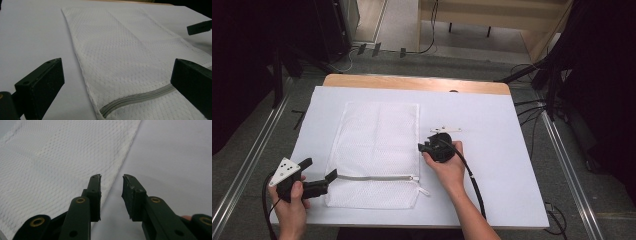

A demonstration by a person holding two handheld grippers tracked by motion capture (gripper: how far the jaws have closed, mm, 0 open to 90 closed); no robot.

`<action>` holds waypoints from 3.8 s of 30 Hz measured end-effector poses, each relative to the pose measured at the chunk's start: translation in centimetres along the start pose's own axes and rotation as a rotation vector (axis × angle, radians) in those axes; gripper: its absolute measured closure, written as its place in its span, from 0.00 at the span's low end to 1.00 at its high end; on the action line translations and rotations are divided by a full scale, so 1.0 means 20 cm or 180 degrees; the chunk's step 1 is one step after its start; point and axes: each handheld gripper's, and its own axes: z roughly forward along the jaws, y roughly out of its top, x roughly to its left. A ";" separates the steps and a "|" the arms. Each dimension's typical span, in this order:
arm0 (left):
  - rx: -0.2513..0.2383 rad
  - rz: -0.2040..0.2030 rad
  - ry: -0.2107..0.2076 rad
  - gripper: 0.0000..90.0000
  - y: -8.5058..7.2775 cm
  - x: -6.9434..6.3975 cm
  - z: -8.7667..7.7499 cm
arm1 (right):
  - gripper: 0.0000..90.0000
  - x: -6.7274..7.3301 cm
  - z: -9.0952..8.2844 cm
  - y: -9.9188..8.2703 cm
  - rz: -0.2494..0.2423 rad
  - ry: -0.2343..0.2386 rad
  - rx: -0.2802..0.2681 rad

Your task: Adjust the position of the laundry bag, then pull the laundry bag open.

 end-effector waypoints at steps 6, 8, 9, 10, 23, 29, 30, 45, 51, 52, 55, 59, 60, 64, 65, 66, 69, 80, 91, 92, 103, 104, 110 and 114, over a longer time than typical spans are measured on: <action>-0.0003 -0.0015 -0.0012 0.00 0.00 0.00 0.00 | 0.78 0.03 0.06 0.01 0.0129 -0.0034 0.0084; 0.0001 -0.0002 -0.0027 0.00 0.00 0.00 0.00 | 0.77 0.04 0.07 0.01 0.0188 -0.0033 0.0103; 0.0001 -0.0002 -0.0027 0.00 0.00 0.00 0.00 | 0.77 0.04 0.08 0.01 0.0192 -0.0025 0.0117; -0.0007 -0.0006 -0.0029 0.00 0.00 0.00 0.00 | 0.77 0.04 0.09 0.01 0.0195 -0.0033 0.0120; -0.0006 0.0001 -0.0042 0.00 0.00 -0.02 0.01 | 1.00 0.07 0.10 0.00 0.0022 -0.0133 0.0153; 0.0000 0.0004 -0.0058 0.00 0.00 -0.02 0.01 | 1.00 0.07 0.04 0.00 -0.0114 -0.0098 0.0100; 0.0000 0.0004 -0.0058 0.00 0.00 -0.02 0.01 | 1.00 0.07 0.04 0.00 -0.0114 -0.0098 0.0100; 0.0004 -0.0011 -0.0103 0.00 0.00 -0.04 0.01 | 1.00 -0.15 -0.15 -0.02 -0.0158 -0.0207 0.0058; 0.0019 -0.0004 -0.0103 0.00 0.00 -0.05 0.02 | 1.00 -0.24 -0.21 -0.02 -0.0135 -0.0271 0.0024; 0.0030 -0.0002 -0.0111 0.00 0.00 -0.05 0.01 | 1.00 -0.25 -0.22 -0.02 -0.0117 -0.0276 0.0021; 0.0020 0.0002 -0.0118 0.00 0.00 -0.05 0.02 | 1.00 -0.29 -0.24 -0.02 -0.0153 -0.0315 0.0023; 0.0029 -0.0001 -0.0130 0.00 0.00 -0.06 0.02 | 1.00 -0.34 -0.26 -0.01 -0.0166 -0.0376 0.0008; 0.0042 0.0010 -0.0136 0.00 0.00 -0.06 0.02 | 1.00 -0.35 -0.26 -0.01 -0.0156 -0.0381 0.0010; 0.0038 0.0007 -0.0138 0.00 -0.01 -0.07 0.02 | 1.00 -0.40 -0.26 0.01 -0.0156 -0.0480 0.0017; 0.0037 0.0004 -0.0144 0.00 -0.01 -0.07 0.02 | 1.00 -0.41 -0.26 0.02 -0.0149 -0.0496 0.0015; 0.0055 0.0024 -0.0151 0.00 -0.01 -0.07 0.02 | 1.00 -0.42 -0.26 0.02 -0.0155 -0.0512 0.0007; 0.0057 0.0024 -0.0160 0.00 -0.01 -0.07 0.03 | 1.00 -0.46 -0.26 0.03 -0.0105 -0.0553 -0.0010; 0.0087 0.0054 -0.0172 0.00 -0.01 -0.09 0.03 | 0.89 -0.57 -0.28 0.03 0.0022 -0.0733 -0.0139; 0.0077 0.0042 -0.0173 0.00 -0.01 -0.10 0.03 | 0.74 -0.59 -0.40 -0.03 0.0019 -0.0591 -0.0273; 0.0073 0.0043 -0.0174 0.00 -0.01 -0.10 0.03 | 0.71 -0.59 -0.44 -0.06 0.0024 -0.0555 -0.0319; 0.0108 0.0087 -0.0214 0.00 -0.01 -0.12 0.04 | 0.60 -0.52 -0.63 -0.28 0.0014 -0.0430 -0.0330; 0.0105 0.0094 -0.0213 0.00 -0.01 -0.13 0.05 | 0.60 -0.52 -0.63 -0.28 0.0014 -0.0430 -0.0330; 0.0123 0.0112 -0.0231 0.00 -0.01 -0.14 0.06 | 0.55 -0.46 -0.70 -0.42 0.0042 -0.0376 -0.0335; 0.0107 0.0122 -0.0252 0.00 0.00 -0.15 0.06 | 0.50 -0.41 -0.73 -0.46 0.0041 -0.0315 -0.0332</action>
